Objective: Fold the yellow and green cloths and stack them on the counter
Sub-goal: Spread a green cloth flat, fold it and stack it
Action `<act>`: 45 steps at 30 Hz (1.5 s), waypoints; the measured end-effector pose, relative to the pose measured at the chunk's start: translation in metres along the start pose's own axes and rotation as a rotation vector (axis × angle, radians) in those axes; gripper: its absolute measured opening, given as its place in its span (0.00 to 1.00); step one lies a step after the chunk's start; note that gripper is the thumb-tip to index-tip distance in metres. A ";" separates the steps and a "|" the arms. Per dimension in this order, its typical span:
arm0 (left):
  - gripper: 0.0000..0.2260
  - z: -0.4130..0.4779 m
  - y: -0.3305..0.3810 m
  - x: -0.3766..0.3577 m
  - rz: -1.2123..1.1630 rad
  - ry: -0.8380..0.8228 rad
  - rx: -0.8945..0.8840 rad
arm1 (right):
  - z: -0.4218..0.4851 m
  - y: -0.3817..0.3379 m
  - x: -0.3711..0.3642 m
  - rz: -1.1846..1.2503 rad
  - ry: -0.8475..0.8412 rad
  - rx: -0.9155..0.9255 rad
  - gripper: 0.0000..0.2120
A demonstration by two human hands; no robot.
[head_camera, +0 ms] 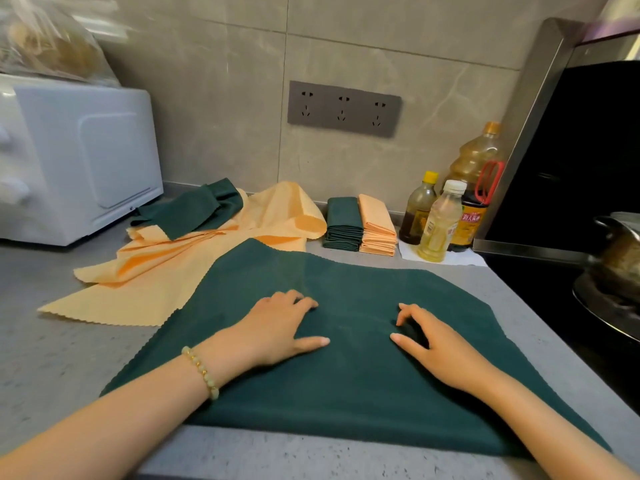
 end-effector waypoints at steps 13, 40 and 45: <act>0.08 0.015 -0.034 0.030 -0.394 -0.035 0.026 | 0.021 0.004 0.019 0.002 -0.083 -0.061 0.06; 0.25 -0.014 0.074 -0.055 -0.011 0.059 0.040 | -0.033 -0.048 -0.033 -0.225 -0.003 -0.190 0.23; 0.28 -0.014 0.072 -0.057 -0.011 0.044 0.028 | -0.053 -0.008 -0.022 -0.270 -0.007 -0.332 0.25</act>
Point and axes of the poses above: each hand's wrist, its own z-axis towards the middle knuckle, its own x-axis out of the back of the hand, y = z × x, the point moved 2 cm from there along z, towards the middle knuckle, and after that the axes turned 10 degrees about -z, right-handed, at the moved point
